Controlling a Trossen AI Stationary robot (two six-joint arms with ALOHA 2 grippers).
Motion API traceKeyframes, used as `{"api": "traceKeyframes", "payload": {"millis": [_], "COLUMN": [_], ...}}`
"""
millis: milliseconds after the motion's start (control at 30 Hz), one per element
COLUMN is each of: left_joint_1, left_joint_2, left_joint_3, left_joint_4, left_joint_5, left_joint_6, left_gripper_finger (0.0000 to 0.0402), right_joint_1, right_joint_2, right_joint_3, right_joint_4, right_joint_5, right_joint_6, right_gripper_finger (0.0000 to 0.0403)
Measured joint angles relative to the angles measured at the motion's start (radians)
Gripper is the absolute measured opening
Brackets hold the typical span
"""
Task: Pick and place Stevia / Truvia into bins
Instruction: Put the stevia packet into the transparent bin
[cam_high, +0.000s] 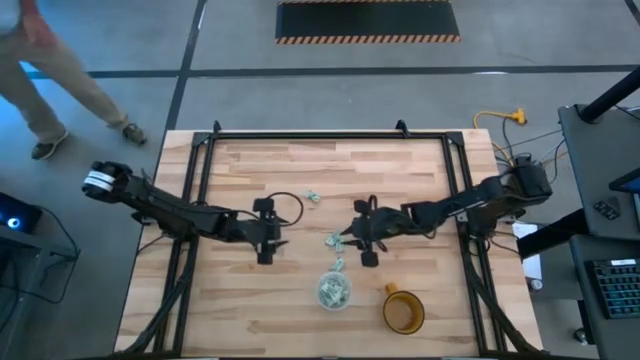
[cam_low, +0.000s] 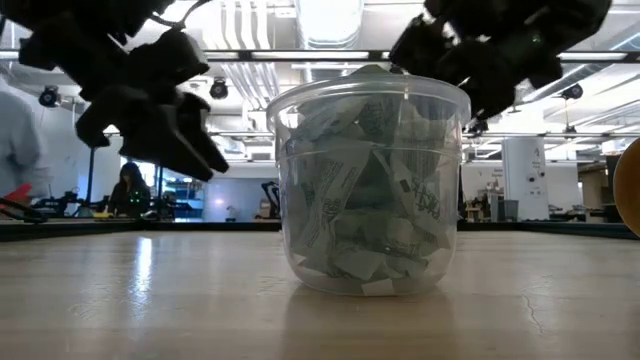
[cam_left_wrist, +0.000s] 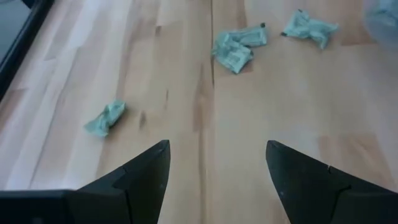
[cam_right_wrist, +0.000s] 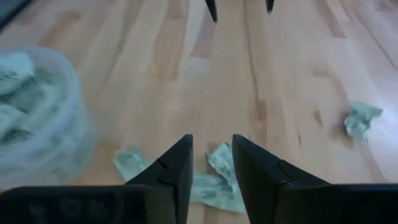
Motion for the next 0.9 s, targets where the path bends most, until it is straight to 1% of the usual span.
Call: {"api": "traceKeyframes", "payload": {"millis": [100, 267, 300, 333, 433, 533, 633, 767, 833, 900], "left_joint_1": [0.004, 0.026, 0.030, 0.035, 0.048, 0.059, 0.073, 0.094, 0.107, 0.117], "left_joint_2": [-0.037, -0.063, -0.062, -0.062, -0.062, -0.059, -0.048, -0.029, -0.018, -0.015], "left_joint_3": [-0.054, -0.121, -0.126, -0.129, -0.134, -0.129, -0.121, -0.117, -0.116, -0.119], "left_joint_4": [0.045, 0.173, 0.210, 0.229, 0.262, 0.277, 0.299, 0.337, 0.379, 0.381], "left_joint_5": [-0.012, -0.047, -0.047, -0.048, -0.055, -0.069, -0.083, -0.108, -0.111, -0.111], "left_joint_6": [0.000, 0.001, 0.000, 0.000, 0.000, 0.000, 0.000, 0.000, -0.001, 0.001], "left_gripper_finger": [0.0248, 0.0248, 0.0248, 0.0248, 0.0248, 0.0248, 0.0248, 0.0248, 0.0248, 0.0248], "right_joint_1": [-0.020, -0.055, -0.060, -0.065, -0.074, -0.077, -0.083, -0.099, -0.112, -0.126], "right_joint_2": [0.036, 0.047, 0.044, 0.050, 0.055, 0.092, 0.136, 0.206, 0.224, 0.246], "right_joint_3": [0.021, 0.021, 0.015, 0.016, 0.013, 0.011, 0.013, 0.009, 0.011, 0.012], "right_joint_4": [-0.022, -0.089, -0.109, -0.094, -0.099, -0.085, -0.055, -0.058, -0.050, -0.032], "right_joint_5": [-0.003, -0.021, -0.025, -0.028, -0.029, -0.028, -0.028, -0.028, -0.035, -0.072], "right_joint_6": [-0.014, -0.034, -0.038, -0.041, -0.061, -0.071, -0.072, -0.071, -0.066, -0.059], "right_gripper_finger": [0.0130, 0.0168, 0.0175, 0.0181, 0.0195, 0.0202, 0.0203, 0.0203, 0.0203, 0.0203]}}
